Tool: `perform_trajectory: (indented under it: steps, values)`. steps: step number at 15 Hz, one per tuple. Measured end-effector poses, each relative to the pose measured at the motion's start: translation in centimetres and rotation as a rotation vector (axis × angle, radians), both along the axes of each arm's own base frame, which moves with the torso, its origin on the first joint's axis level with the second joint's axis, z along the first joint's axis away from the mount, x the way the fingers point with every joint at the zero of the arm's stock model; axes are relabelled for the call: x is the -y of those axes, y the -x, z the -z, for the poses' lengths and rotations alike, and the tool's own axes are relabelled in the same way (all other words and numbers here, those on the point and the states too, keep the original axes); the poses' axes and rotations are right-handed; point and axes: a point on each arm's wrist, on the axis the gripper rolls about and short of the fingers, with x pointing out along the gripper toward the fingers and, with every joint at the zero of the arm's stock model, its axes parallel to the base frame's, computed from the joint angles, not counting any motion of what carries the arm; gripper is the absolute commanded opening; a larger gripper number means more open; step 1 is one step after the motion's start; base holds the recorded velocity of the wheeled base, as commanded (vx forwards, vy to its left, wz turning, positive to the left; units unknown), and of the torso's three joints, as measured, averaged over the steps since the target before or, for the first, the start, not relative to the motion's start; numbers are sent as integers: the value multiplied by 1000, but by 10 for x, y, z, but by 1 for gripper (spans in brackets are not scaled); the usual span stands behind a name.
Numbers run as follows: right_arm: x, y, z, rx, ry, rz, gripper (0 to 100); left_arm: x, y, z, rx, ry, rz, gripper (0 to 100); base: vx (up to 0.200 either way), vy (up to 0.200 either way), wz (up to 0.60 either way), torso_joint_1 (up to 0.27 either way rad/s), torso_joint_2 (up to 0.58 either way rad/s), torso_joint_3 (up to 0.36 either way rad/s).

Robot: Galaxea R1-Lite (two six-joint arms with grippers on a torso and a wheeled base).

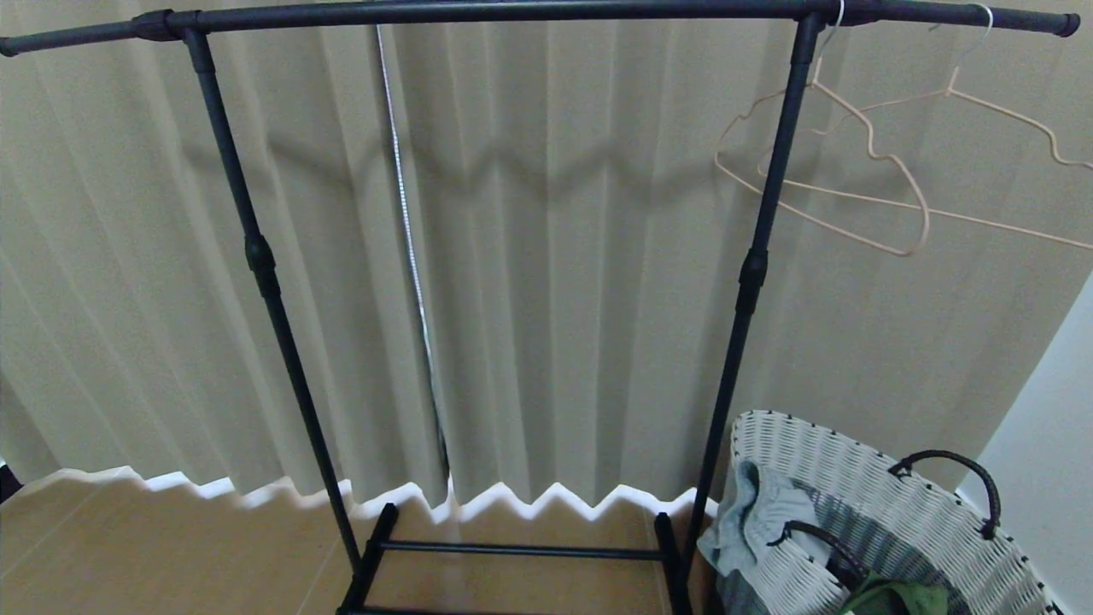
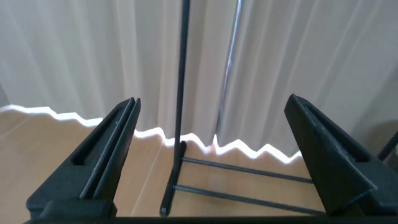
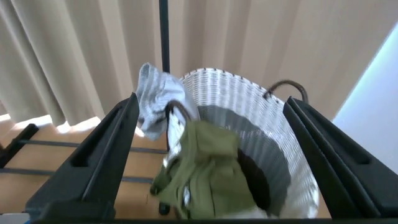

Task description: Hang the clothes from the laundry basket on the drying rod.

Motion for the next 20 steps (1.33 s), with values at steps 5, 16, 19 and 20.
perform_trajectory:
  steps: [5, 16, 19, 20]
  values:
    - [0, 0, 0, 1, 2, 2, 100, 0, 0, 0, 0, 6, -1, 100, 0, 0, 0, 0, 0, 0]
    - [0, 0, -18, -190, 147, -16, 100, 0, 0, 0, 1, 6, -2, 100, 0, 0, 0, 0, 0, 0]
    - [0, -21, -29, -422, 194, -46, 100, 0, 0, 0, 0, 6, -2, 100, 0, 0, 0, 0, 0, 0]
    - [0, -29, -32, -497, 210, -58, 100, 0, 0, 0, 1, 6, -2, 100, 0, 0, 0, 0, 0, 0]
